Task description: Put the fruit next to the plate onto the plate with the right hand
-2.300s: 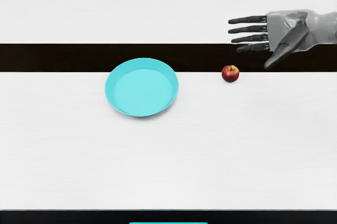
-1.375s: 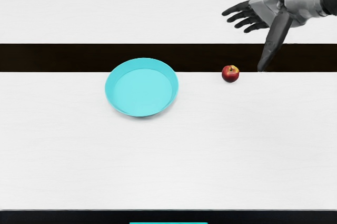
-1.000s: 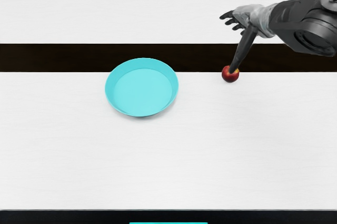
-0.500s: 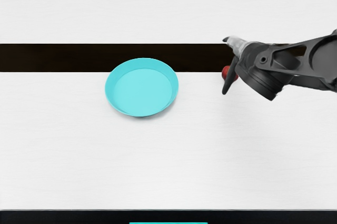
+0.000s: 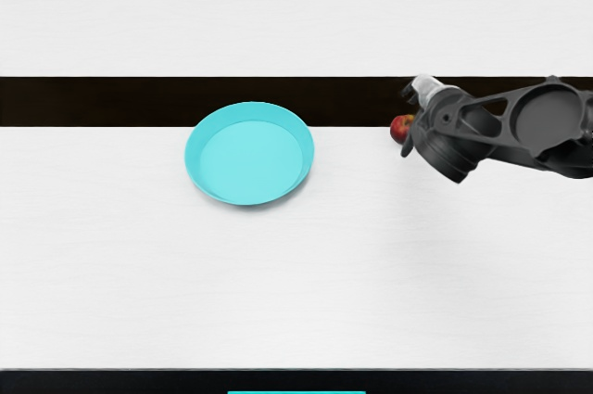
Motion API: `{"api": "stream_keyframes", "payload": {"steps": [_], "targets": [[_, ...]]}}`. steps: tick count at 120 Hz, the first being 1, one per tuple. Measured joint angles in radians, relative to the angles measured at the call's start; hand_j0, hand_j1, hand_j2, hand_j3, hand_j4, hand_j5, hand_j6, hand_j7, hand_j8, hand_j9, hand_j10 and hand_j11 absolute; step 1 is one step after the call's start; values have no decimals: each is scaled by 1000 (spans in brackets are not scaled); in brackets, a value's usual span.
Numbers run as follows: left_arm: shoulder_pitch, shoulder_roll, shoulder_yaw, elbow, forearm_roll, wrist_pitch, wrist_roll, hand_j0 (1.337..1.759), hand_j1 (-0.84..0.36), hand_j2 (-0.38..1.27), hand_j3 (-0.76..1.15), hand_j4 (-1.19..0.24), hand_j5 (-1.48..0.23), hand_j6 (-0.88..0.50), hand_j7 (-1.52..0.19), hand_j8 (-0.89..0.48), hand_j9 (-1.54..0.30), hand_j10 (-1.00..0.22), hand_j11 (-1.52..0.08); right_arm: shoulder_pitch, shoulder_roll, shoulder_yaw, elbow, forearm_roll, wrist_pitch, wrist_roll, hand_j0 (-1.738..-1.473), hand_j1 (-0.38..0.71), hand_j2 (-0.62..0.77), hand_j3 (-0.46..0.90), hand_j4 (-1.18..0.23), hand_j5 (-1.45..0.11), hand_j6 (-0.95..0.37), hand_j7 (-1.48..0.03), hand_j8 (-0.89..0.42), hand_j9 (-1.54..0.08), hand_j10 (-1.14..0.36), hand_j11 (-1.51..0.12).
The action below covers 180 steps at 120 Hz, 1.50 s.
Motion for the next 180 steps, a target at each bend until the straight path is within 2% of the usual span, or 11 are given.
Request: {"api": "stream_keyframes", "payload": {"steps": [28, 86, 127, 157, 167, 180], "targets": [[0, 0, 0, 0, 0, 0, 0, 1658, 69, 47, 0, -234, -304, -234, -304, -234, -304, -234, -304, -68, 49, 5, -163, 0, 0, 0, -1658, -14, -55, 0, -281, -364, -282, -364, -281, -364, -281, -364], [0, 0, 0, 0, 0, 0, 0, 1658, 69, 47, 0, -234, -304, -234, -304, -234, -304, -234, -304, -174, 224, 33, -406, -1, 0, 0, -1658, -17, -54, 0, -279, -361, -279, -361, -279, -361, -279, -361], [0, 0, 0, 0, 0, 0, 0, 1658, 69, 47, 0, -234, -304, -234, -304, -234, -304, -234, -304, -217, 263, 37, -484, 0, 0, 0, -1658, 33, -62, 0, -320, -415, -321, -414, -320, -415, -320, -415], [0, 0, 0, 0, 0, 0, 0, 1658, 69, 47, 0, -234, -304, -234, -304, -234, -304, -234, -304, -241, 268, 74, -508, 1, 0, 0, -1658, 209, -79, 0, -470, -612, -472, -611, -471, -612, -470, -612], [0, 0, 0, 0, 0, 0, 0, 1658, 69, 47, 0, -234, -304, -234, -304, -234, -304, -234, -304, -245, 268, 76, -510, -2, 0, 0, -1655, 240, -41, -2, -527, -678, -466, -681, -439, -683, -523, -681], [0, 0, 0, 0, 0, 0, 0, 1658, 69, 47, 0, -234, -304, -234, -304, -234, -304, -234, -304, -249, 268, 78, -512, -8, 1, 1, -1652, 258, 11, -2, -595, -749, -450, -764, -424, -770, -495, -727]]}}
